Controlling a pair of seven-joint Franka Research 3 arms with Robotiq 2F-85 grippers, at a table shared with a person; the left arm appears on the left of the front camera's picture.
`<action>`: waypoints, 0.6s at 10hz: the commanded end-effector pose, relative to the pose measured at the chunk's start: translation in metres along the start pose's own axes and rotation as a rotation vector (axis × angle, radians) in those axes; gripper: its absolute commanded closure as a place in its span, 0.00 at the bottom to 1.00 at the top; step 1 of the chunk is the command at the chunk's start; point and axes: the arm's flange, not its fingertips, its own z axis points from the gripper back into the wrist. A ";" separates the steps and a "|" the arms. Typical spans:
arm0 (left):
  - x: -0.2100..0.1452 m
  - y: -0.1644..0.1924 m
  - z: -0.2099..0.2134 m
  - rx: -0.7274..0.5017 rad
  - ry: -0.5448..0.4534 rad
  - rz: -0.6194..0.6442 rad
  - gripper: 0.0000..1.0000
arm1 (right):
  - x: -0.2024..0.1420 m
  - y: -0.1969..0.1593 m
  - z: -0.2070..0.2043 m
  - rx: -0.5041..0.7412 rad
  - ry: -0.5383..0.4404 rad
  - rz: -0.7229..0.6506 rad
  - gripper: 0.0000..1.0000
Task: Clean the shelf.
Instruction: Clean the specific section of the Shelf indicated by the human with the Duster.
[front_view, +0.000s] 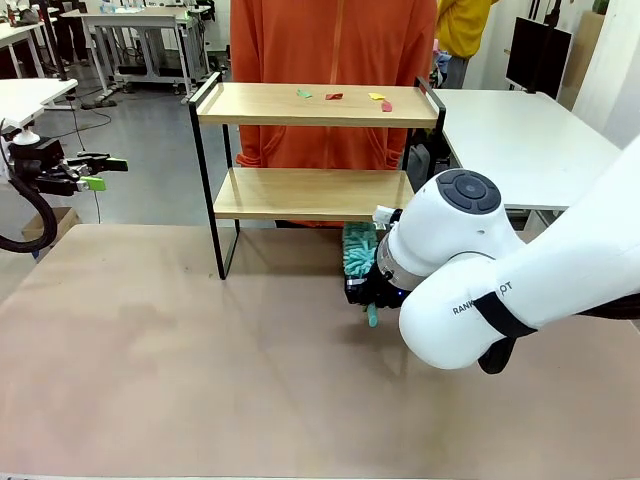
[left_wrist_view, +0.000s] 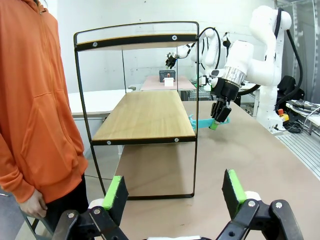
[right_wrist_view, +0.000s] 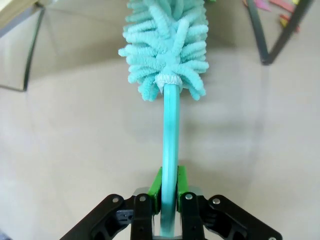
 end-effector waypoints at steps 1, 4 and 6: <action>0.003 -0.002 -0.001 -0.005 0.003 -0.001 0.00 | -0.012 -0.042 0.098 0.104 0.066 0.103 0.87; 0.003 -0.002 -0.001 -0.005 0.003 -0.001 0.00 | -0.012 -0.059 0.130 0.213 0.109 0.187 0.87; 0.003 -0.002 -0.001 -0.005 0.003 -0.001 0.00 | -0.011 -0.073 0.150 0.212 0.114 0.202 0.87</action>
